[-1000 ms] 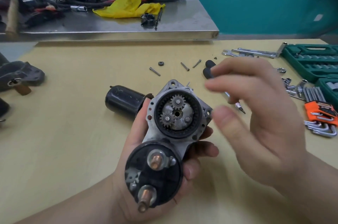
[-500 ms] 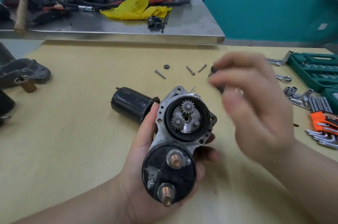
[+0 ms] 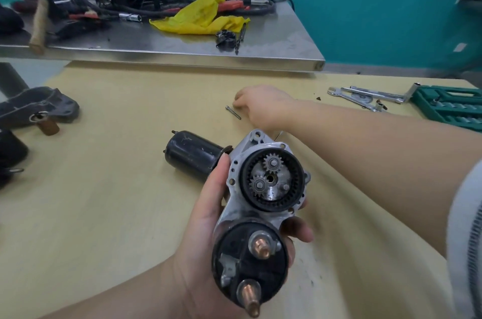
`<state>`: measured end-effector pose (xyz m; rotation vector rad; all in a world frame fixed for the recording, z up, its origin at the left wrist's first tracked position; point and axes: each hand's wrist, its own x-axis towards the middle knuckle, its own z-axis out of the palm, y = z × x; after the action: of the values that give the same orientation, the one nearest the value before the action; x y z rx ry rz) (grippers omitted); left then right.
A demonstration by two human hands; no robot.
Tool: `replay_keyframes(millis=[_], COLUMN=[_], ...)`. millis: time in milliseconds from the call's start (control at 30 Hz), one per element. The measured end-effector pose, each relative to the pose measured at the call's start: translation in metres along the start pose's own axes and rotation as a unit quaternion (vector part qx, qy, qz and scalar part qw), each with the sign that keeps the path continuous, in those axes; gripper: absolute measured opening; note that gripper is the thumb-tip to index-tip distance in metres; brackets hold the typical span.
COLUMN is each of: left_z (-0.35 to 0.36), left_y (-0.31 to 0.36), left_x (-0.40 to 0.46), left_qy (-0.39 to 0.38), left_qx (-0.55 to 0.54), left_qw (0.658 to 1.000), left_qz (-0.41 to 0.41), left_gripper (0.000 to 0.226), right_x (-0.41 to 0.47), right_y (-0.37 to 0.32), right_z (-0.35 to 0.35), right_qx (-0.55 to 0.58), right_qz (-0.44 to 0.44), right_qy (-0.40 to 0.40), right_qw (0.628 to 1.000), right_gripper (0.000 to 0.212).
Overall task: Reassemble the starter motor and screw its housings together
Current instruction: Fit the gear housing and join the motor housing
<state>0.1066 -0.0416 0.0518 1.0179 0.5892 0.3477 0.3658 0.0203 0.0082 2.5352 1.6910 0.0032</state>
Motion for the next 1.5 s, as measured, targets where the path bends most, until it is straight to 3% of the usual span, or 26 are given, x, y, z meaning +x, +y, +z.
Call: replay_keyframes(millis=[100,333,433,533,633,700,867,1100,1200,1367,1500], left_z=[0.000,0.005,0.004,-0.005,-0.017,-0.023,-0.031,-0.040,-0.041,-0.045,-0.045], left_y=[0.001,0.000,-0.002,-0.009,-0.023,-0.032,-0.045,-0.053,-0.057,-0.061,-0.060], left_x=[-0.008,-0.005,0.000,0.005,0.003,0.001,0.008,0.016,0.020,0.022,0.022], left_qy=[-0.026,-0.012,-0.004,-0.032,-0.096,-0.122,-0.174,-0.216,-0.234,-0.241,-0.241], left_qx=[-0.053,-0.078,-0.125,-0.172,-0.204,-0.205,-0.221,-0.194,-0.209,-0.211,-0.218], left_qw=[0.998,0.997,0.990,0.979,0.954,0.942,0.931,0.927,0.915,0.915,0.913], left_qz=[0.011,-0.014,-0.067,-0.104,-0.195,-0.235,-0.233,-0.238,-0.253,-0.244,-0.247], left_gripper=[0.098,0.100,0.094,0.089,0.081,0.082,0.074,0.065,0.063,0.063,0.064], right_x=[-0.004,-0.078,-0.131,-0.191,-0.235,-0.249,-0.249,-0.249,-0.248,-0.250,-0.251], right_y=[0.002,0.006,0.000,-0.015,-0.034,-0.043,-0.053,-0.054,-0.054,-0.054,-0.056], right_z=[0.004,-0.001,-0.001,0.002,0.002,0.001,0.003,0.009,0.010,0.011,0.012], right_qx=[0.014,0.234,0.319,0.409,0.409,0.354,0.293,0.311,0.351,0.496,0.479], right_qz=[0.023,0.071,0.071,0.072,0.027,-0.023,-0.099,-0.087,-0.078,-0.038,-0.038], right_qy=[0.011,0.131,0.210,0.320,0.414,0.446,0.440,0.440,0.416,0.360,0.377], right_qw=[1.000,0.961,0.921,0.851,0.813,0.821,0.843,0.838,0.835,0.789,0.792], right_gripper=[0.041,0.033,0.031,0.034,0.028,0.021,0.014,0.006,0.005,0.015,0.017])
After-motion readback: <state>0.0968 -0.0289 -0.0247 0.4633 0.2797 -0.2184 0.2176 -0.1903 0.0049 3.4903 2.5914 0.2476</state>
